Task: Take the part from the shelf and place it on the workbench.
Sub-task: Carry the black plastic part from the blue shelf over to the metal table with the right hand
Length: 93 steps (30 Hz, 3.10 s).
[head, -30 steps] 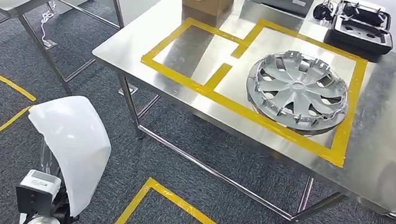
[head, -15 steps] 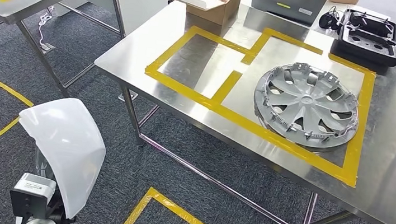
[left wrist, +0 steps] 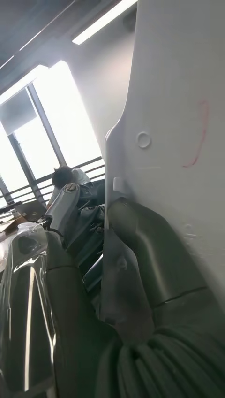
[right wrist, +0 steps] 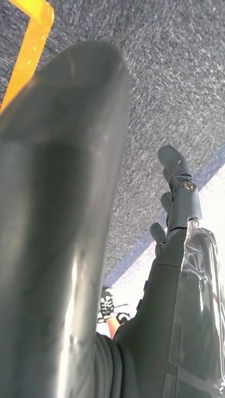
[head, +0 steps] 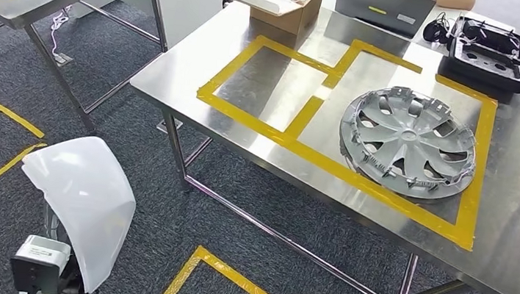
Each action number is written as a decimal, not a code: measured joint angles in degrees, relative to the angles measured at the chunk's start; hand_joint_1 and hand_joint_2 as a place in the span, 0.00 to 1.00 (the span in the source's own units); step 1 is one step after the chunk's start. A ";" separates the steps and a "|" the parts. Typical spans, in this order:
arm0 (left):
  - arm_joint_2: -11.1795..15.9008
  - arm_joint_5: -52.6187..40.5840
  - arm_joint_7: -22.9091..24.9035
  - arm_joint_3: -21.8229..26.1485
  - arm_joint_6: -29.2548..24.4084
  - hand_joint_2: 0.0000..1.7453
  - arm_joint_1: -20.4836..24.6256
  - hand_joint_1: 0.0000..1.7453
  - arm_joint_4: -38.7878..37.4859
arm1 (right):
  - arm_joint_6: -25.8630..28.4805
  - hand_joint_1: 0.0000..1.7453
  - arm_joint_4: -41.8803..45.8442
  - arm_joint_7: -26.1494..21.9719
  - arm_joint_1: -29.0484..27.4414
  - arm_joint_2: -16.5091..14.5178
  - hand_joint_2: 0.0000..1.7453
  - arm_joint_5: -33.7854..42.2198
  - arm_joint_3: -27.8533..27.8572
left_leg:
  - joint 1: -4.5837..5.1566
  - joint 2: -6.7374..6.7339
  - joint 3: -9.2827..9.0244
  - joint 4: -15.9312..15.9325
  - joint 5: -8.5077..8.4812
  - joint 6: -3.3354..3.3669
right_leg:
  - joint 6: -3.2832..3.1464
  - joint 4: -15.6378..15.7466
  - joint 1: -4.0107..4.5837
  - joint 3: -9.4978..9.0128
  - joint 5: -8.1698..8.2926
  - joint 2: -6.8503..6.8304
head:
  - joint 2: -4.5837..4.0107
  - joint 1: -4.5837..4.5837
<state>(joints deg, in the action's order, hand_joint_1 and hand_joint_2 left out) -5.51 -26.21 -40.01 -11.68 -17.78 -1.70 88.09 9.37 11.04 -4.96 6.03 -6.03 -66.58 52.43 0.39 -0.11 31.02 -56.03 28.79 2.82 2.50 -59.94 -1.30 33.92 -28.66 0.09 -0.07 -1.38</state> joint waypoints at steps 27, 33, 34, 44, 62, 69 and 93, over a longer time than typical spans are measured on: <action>1.34 0.02 -0.04 -0.02 -0.86 1.00 -2.17 1.00 0.37 | -0.21 0.00 -0.08 0.13 0.17 -0.66 0.00 -0.34 0.07 | -0.66 2.95 0.82 -1.59 1.09 -2.74 | -0.99 0.97 -0.66 0.00 1.19 5.02 | 0.00 -0.20; 1.03 -0.59 0.16 0.03 -0.73 1.00 -2.85 1.00 1.48 | -0.18 0.00 -0.09 0.18 0.13 -0.84 0.00 -0.19 0.06 | -0.60 -0.29 -0.02 -0.75 0.49 -0.89 | 0.18 -9.71 -0.36 5.20 -4.57 0.87 | 0.00 0.15; 0.98 -0.86 0.35 0.03 -0.47 1.00 -2.91 1.00 1.51 | -0.15 0.00 -0.09 0.20 0.07 -0.84 0.00 -0.09 0.06 | -0.46 -0.88 -0.03 -0.76 0.55 -0.80 | 0.20 -13.14 -0.32 6.81 -5.79 0.69 | 0.00 0.14; 0.21 -2.42 1.32 0.08 0.36 1.00 -2.22 1.00 1.72 | 0.45 0.00 -0.08 -0.27 -0.11 -0.86 0.00 -0.30 0.11 | 0.40 -4.60 -0.71 -1.30 1.84 -2.12 | -2.01 1.30 0.54 -0.70 0.97 -2.04 | 0.00 -0.06; 0.15 -3.01 1.26 0.62 0.45 1.00 -2.83 1.00 2.17 | 1.31 0.00 -0.02 -0.25 0.63 -0.63 0.00 -1.06 0.09 | -0.88 0.39 -0.23 -0.97 1.06 -2.93 | -1.48 2.27 -0.33 -1.06 1.76 0.79 | 0.00 -0.09; 0.21 -2.97 1.25 0.95 0.44 1.00 -2.36 1.00 2.09 | 1.32 0.00 -0.02 -0.24 0.64 -0.61 0.00 -1.17 0.07 | -0.75 0.38 -0.10 -1.06 1.15 -2.60 | -0.61 2.67 -0.42 -1.12 2.04 0.79 | 0.00 -0.13; 0.23 -2.51 1.02 1.01 0.19 1.00 -2.11 1.00 1.85 | 0.66 0.00 -0.03 0.05 0.02 -0.66 0.00 -0.08 0.12 | -1.71 -3.96 -1.70 -0.96 2.00 -4.03 | -0.39 0.18 -1.29 0.26 0.98 -1.18 | 0.00 0.17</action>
<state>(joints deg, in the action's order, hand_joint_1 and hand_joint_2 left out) -5.28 -28.71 -39.00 -10.68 -17.59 -3.80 89.94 10.03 11.01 -4.91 6.05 -6.68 -66.66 52.55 -1.33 -4.07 29.32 -57.00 30.79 -1.21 2.11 -59.76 -2.59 34.18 -27.68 -1.09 -0.07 -1.21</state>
